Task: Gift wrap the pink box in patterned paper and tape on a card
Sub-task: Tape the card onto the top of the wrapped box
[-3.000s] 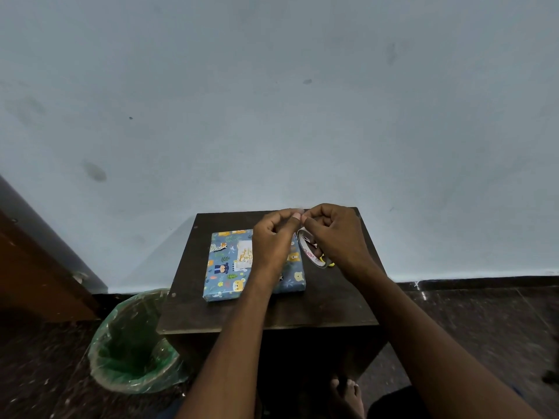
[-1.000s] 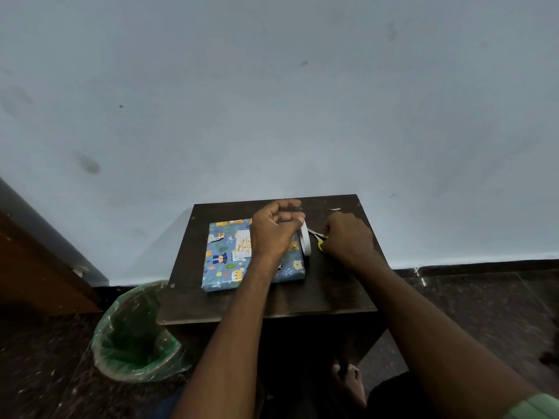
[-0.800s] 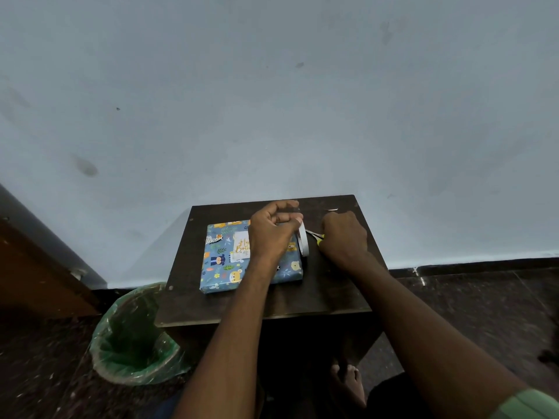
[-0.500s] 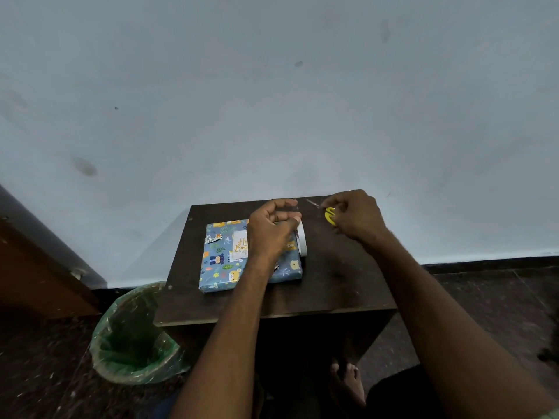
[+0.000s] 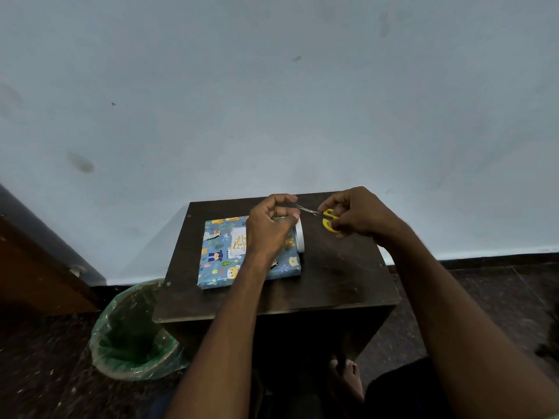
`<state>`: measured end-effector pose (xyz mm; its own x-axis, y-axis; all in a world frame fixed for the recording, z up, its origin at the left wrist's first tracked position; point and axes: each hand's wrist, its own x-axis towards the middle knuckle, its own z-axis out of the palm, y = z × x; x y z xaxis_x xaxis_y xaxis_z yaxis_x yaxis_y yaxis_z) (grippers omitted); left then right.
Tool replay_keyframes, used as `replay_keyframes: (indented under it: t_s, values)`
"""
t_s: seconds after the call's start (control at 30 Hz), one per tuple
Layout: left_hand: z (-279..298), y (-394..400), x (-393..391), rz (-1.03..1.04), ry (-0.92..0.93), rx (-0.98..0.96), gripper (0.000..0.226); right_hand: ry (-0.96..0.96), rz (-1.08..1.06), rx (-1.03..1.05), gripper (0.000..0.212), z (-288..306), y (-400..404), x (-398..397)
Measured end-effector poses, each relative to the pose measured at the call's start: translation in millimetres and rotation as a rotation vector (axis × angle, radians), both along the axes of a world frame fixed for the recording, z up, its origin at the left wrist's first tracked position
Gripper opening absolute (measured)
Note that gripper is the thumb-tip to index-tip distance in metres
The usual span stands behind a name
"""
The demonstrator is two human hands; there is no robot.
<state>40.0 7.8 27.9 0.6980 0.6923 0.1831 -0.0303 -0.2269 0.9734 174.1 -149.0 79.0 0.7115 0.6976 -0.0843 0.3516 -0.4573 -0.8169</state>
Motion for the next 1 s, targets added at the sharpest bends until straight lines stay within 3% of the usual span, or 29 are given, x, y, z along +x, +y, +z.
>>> replay_keyframes:
  t_s: [0.77,1.0]
  values:
    - [1.8,-0.4,-0.6,-0.053,0.004,0.110,0.028,-0.239,0.019,-0.038,0.035,4.2,4.9,-5.1]
    - [-1.0,1.1,-0.2,-0.007,0.007,-0.006,0.052,-0.200,0.046,-0.112,0.034,4.0,0.8,-2.7]
